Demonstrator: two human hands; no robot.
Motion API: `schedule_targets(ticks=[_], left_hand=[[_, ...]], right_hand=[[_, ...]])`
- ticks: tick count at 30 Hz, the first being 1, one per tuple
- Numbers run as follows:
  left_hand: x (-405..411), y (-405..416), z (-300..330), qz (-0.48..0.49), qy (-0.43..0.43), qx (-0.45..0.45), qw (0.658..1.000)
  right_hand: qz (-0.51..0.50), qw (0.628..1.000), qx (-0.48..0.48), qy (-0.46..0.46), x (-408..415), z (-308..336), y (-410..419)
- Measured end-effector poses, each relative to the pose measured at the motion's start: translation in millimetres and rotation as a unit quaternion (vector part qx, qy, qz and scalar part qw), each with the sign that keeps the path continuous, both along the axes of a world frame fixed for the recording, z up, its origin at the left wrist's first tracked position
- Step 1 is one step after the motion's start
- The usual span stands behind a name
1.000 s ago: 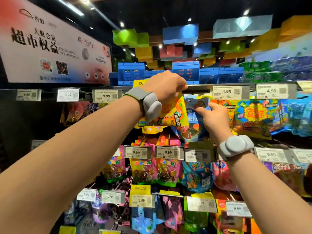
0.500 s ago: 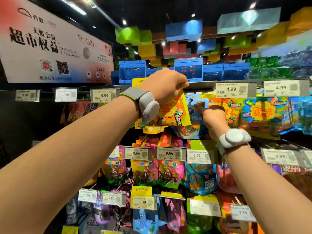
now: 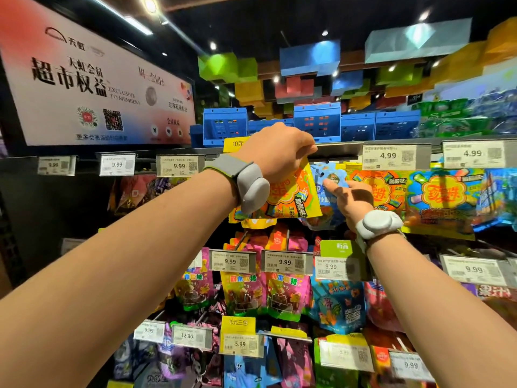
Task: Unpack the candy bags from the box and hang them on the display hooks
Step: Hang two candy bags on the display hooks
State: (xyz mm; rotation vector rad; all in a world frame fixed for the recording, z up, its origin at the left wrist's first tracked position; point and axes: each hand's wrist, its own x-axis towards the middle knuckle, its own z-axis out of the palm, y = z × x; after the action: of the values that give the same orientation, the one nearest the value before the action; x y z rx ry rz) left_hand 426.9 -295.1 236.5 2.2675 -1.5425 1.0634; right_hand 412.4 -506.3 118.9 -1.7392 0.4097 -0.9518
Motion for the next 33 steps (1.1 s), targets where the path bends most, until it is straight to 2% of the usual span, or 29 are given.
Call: schedule_targets(ticks=[3,5,7,12,18,23,27,30,33], left_hand=[[-1,0,-1,0.005,-0.005,-0.001,1.0],[-2,0,-1,0.011,-0.005,-0.003,1.0],[-3,0,-2,0.015,-0.002,-0.005,1.0],[-7,1,-4,0.023,0.003,-0.012,1.0],[-14,3,-7,0.025,0.012,-0.02,0.999],[-19,5,-18,0.055,-0.015,-0.03,0.998],[-22,6,-29,0.039,-0.009,-0.052,0.998],[-21,5,-39,0.033,0.049,-0.085,0.995],[-20,4,-50,0.026,0.104,-0.113,0.988]], right_hand=[[-0.014,0.998,-0.011,0.06,-5,2,10],[-0.026,0.999,-0.039,-0.017,-5,3,13],[-0.04,0.996,-0.058,-0.052,-5,2,16],[-0.024,0.998,0.021,-0.051,-11,2,15],[-0.038,0.997,0.014,-0.072,-32,3,17],[-0.059,0.994,-0.022,-0.088,-55,-4,26],[0.009,0.994,0.009,-0.108,-72,-12,46],[0.099,0.985,0.052,-0.132,-85,-14,71],[0.153,0.98,0.066,-0.106,-95,-20,86]])
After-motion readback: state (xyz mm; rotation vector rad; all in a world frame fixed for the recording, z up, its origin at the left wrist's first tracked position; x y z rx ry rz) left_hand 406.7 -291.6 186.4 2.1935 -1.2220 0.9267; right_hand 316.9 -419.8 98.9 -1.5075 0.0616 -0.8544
